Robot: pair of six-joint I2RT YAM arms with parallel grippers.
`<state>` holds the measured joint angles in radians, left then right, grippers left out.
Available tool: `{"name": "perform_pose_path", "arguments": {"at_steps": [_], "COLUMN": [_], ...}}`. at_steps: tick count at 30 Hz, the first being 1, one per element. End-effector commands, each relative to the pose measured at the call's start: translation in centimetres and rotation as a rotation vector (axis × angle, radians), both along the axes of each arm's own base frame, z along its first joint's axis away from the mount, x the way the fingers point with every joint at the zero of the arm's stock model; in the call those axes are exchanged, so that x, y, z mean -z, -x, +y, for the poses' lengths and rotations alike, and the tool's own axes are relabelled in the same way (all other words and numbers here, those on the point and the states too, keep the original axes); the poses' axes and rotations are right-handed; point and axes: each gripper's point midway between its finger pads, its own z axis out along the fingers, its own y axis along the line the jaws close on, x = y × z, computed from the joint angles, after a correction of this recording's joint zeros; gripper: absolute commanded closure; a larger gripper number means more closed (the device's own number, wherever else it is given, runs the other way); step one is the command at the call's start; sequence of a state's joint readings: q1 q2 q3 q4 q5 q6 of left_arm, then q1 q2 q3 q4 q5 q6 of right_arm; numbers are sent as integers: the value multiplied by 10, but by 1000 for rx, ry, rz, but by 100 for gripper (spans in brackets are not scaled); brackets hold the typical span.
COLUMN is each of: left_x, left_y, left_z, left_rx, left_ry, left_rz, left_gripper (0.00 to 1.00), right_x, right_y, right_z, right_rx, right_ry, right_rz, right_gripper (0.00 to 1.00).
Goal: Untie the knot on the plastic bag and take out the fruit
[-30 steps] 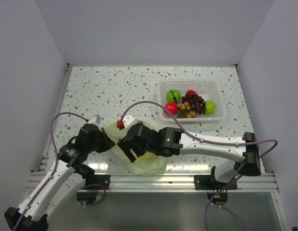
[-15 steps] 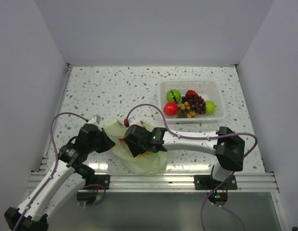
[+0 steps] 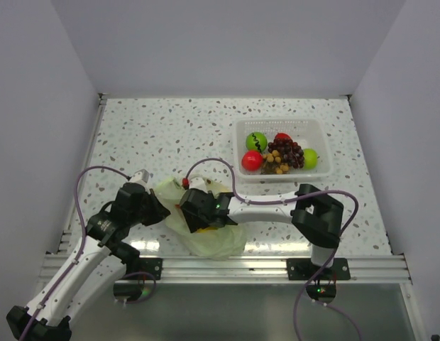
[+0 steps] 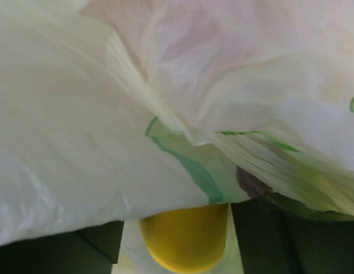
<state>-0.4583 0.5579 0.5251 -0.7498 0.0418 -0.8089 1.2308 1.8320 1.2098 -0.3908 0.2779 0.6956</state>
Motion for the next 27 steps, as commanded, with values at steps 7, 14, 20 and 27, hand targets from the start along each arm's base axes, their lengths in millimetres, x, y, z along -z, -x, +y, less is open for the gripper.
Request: {"name": "perform_pose_path", "arguments": {"at_steps": [7, 14, 20, 27], "left_x": [0, -7, -8, -8], "left_y": [-2, -7, -7, -6], "left_z": [-1, 1, 1, 1], "left_rx": [2, -7, -7, -4], "left_ry": [4, -9, -15, -8], "left_rz": [-5, -22, -25, -24], "left_gripper": [100, 100, 100, 100], "right_x": [-55, -154, -247, -277], "right_y": [-11, -4, -28, -130], "right_z": [24, 22, -5, -107], "right_rx": [-103, -284, -253, 126], "right_ry": [-147, -338, -449, -256], "right_rz": [-116, -284, -498, -692], "right_gripper": [81, 93, 93, 93]}}
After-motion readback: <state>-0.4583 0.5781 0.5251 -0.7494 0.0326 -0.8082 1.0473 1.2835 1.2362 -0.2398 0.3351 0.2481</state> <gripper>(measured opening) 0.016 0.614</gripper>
